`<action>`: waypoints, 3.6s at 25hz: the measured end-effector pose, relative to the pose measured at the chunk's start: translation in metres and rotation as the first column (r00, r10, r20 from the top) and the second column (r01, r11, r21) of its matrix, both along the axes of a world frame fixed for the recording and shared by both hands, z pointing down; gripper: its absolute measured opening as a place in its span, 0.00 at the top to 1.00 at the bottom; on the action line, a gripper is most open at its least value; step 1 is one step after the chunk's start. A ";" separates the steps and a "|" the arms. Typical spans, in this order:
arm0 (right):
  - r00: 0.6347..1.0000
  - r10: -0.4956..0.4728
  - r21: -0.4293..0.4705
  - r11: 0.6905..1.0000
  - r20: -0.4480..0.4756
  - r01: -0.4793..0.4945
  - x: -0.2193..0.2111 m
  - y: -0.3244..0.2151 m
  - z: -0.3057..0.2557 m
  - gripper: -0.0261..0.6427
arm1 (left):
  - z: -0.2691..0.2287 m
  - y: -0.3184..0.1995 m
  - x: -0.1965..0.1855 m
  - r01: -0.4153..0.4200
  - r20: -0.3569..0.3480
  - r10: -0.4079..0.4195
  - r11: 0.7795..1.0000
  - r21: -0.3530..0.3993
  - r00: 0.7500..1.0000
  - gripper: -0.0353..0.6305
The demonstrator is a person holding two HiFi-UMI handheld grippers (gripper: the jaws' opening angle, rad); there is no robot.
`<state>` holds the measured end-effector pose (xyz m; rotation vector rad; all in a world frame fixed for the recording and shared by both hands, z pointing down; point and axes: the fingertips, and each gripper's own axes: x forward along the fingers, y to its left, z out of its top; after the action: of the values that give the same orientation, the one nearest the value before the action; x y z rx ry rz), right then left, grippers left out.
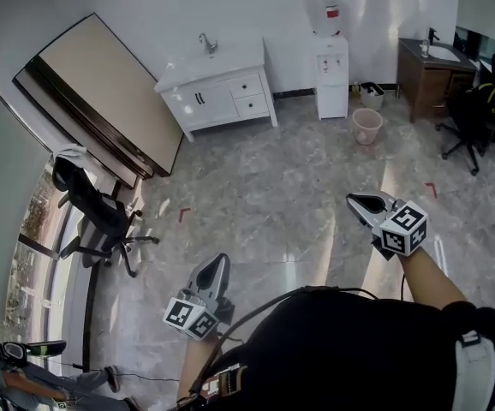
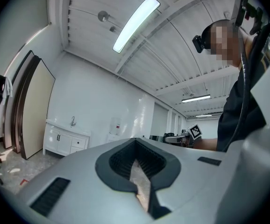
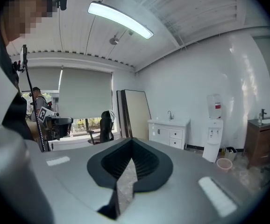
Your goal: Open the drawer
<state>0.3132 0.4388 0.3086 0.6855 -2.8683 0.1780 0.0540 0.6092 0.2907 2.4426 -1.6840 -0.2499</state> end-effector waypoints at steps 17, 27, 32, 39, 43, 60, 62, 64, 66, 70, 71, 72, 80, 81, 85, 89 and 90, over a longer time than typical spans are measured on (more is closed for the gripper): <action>0.997 -0.060 0.019 0.998 0.038 0.060 0.084 -0.191 -0.014 0.96 | -0.019 -0.171 0.095 0.064 0.015 -0.065 0.998 0.021 0.998 0.96; 1.000 0.000 -0.013 1.000 0.028 0.000 0.084 -0.249 0.007 0.96 | -0.007 -0.237 0.078 0.027 0.003 -0.027 1.000 0.011 1.000 0.96; 0.999 0.039 0.013 0.999 0.021 -0.039 0.039 -0.269 0.003 0.96 | -0.003 -0.267 0.029 -0.024 0.000 0.024 0.999 0.033 1.000 0.96; 0.996 0.092 0.026 0.995 0.019 -0.093 -0.041 -0.296 -0.019 0.96 | -0.025 -0.307 -0.067 -0.062 -0.003 0.062 0.997 0.052 0.998 0.96; 0.996 0.092 0.032 0.995 0.020 -0.093 -0.100 -0.309 -0.023 0.96 | -0.026 -0.328 -0.120 -0.084 0.002 0.084 0.996 0.038 0.996 0.96; 0.997 0.077 -0.004 0.997 -0.001 -0.077 -0.199 -0.399 0.000 0.96 | -0.003 -0.403 -0.223 -0.044 -0.008 0.044 0.999 0.007 0.999 0.96; 0.998 0.056 -0.001 0.998 -0.001 -0.056 -0.198 -0.421 0.001 0.96 | -0.002 -0.423 -0.218 -0.035 -0.011 0.036 0.999 0.012 0.999 0.96; 0.999 0.035 0.007 0.999 0.004 -0.035 -0.196 -0.445 -0.001 0.96 | -0.005 -0.443 -0.208 -0.023 -0.009 0.023 1.000 0.017 1.000 0.96; 1.000 0.013 0.015 1.000 0.011 -0.013 -0.191 -0.471 -0.006 0.96 | -0.011 -0.464 -0.195 -0.010 0.000 0.010 1.000 0.023 1.000 0.96; 0.999 -0.031 0.032 0.999 0.016 0.030 -0.177 -0.521 -0.016 0.96 | -0.020 -0.503 -0.175 0.035 0.006 -0.035 0.999 0.036 0.999 0.96; 0.999 -0.040 0.036 0.999 0.017 0.039 -0.173 -0.533 -0.018 0.96 | -0.022 -0.512 -0.170 0.045 0.005 -0.046 0.998 0.038 0.999 0.96; 0.999 -0.049 0.040 0.998 0.018 0.048 -0.169 -0.545 -0.020 0.96 | -0.023 -0.522 -0.164 0.054 0.003 -0.054 0.998 0.039 0.999 0.96; 0.997 -0.076 0.037 0.996 0.029 0.075 -0.139 -0.620 -0.009 0.96 | -0.011 -0.593 -0.117 0.057 0.000 -0.057 0.998 0.000 0.998 0.96; 0.997 -0.076 0.029 0.997 0.034 0.075 -0.138 -0.625 -0.006 0.96 | -0.009 -0.600 -0.114 0.053 0.002 -0.053 0.999 -0.008 0.999 0.96; 0.998 -0.054 0.000 0.999 0.039 0.054 -0.131 -0.646 0.005 0.96 | -0.008 -0.626 -0.115 0.036 0.014 -0.036 0.999 -0.023 0.999 0.96; 0.999 -0.020 -0.010 1.000 0.026 0.020 -0.133 -0.660 0.013 0.96 | -0.005 -0.648 -0.123 0.001 0.007 -0.001 1.000 -0.012 1.000 0.96; 1.000 -0.014 -0.004 1.000 0.022 0.014 -0.137 -0.662 0.012 0.96 | -0.004 -0.654 -0.127 -0.012 0.004 0.012 1.000 -0.010 1.000 0.96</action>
<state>0.1758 -0.2233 0.3204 0.6673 -2.8918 0.1904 -0.0729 -0.0444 0.2869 2.4469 -1.6678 -0.2350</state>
